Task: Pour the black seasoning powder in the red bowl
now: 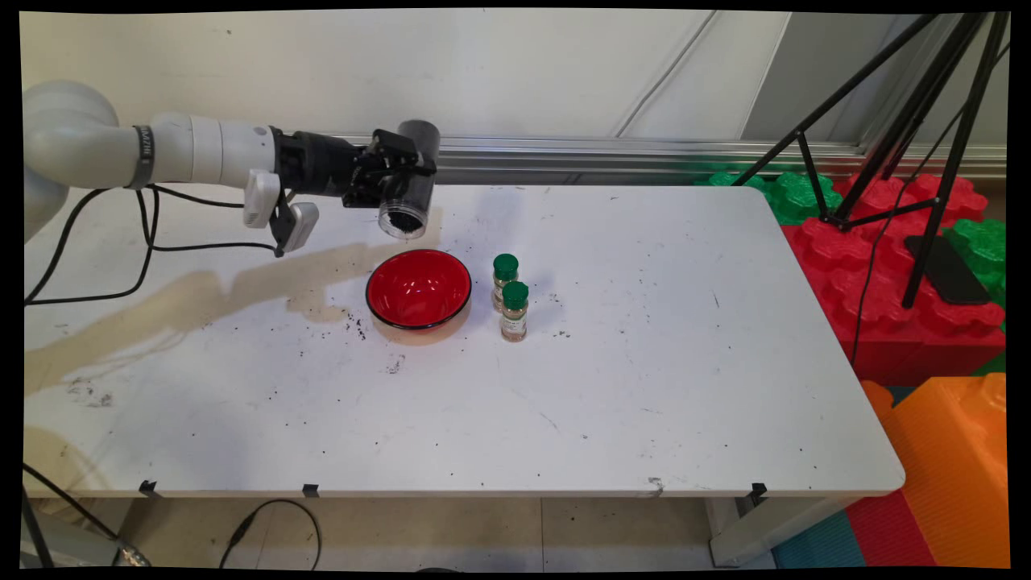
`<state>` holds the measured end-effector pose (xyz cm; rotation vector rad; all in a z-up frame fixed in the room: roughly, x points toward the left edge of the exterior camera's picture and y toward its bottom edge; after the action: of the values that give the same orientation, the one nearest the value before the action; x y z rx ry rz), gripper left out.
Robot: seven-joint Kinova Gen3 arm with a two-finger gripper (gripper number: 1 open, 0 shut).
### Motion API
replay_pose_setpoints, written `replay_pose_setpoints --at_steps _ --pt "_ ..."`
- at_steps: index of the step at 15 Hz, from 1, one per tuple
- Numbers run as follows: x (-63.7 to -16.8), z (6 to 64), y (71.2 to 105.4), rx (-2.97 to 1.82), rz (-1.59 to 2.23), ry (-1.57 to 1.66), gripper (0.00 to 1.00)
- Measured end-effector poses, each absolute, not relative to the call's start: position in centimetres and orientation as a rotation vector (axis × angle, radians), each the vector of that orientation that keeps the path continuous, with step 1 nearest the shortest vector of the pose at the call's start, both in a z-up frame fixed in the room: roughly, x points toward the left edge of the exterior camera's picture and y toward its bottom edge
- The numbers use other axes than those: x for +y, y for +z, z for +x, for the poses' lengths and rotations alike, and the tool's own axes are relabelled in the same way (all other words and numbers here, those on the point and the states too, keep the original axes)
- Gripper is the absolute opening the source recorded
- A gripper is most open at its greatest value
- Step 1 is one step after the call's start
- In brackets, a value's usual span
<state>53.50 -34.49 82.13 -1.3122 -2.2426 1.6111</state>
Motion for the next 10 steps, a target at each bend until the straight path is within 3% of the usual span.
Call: replay_pose_setpoints --at_steps 10 --pt "-34.39 53.32 81.98 -2.216 -1.421 1.649 0.00"
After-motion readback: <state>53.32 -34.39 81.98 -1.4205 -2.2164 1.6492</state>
